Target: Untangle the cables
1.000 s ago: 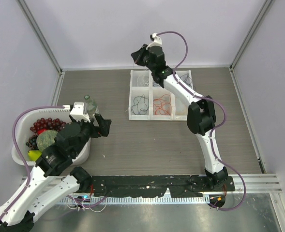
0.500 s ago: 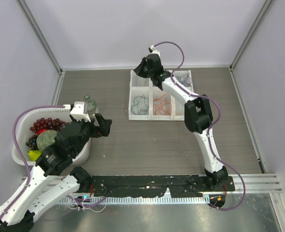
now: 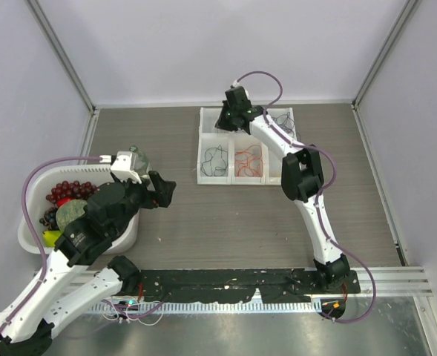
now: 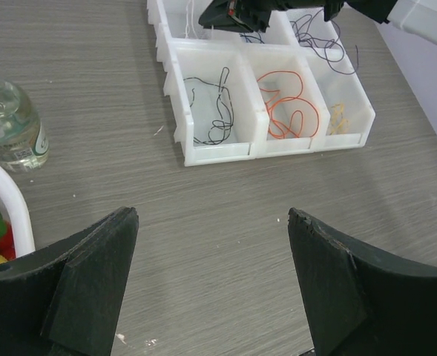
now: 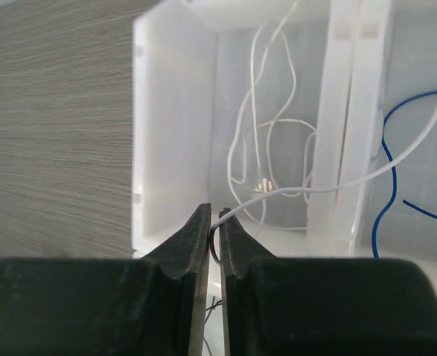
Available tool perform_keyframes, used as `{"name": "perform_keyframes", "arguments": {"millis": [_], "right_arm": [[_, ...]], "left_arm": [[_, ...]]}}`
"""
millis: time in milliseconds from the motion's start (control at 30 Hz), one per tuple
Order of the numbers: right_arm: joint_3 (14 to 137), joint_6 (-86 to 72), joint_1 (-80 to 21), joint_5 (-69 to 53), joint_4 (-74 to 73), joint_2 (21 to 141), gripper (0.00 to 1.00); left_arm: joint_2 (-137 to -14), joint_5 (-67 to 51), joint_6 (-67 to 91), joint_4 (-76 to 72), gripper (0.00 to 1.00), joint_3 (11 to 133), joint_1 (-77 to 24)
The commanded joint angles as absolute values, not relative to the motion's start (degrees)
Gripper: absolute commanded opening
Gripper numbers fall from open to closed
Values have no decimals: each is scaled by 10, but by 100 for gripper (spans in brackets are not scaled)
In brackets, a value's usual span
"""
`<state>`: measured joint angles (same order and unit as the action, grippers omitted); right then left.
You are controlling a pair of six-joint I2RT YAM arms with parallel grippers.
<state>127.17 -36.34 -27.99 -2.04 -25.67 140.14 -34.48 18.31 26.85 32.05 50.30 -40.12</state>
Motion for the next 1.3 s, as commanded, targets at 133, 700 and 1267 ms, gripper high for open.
{"name": "perform_keyframes", "arguments": {"millis": [133, 700, 1267], "right_arm": [[1359, -334, -283, -18, -338, 1369, 38], [1141, -243, -284, 31, -415, 1078, 56], [602, -314, -284, 97, -332, 405, 82]], "left_arm": [[-355, 155, 293, 301, 86, 540, -400], [-410, 108, 341, 254, 86, 548, -400], [-470, 49, 431, 125, 90, 560, -399]]}}
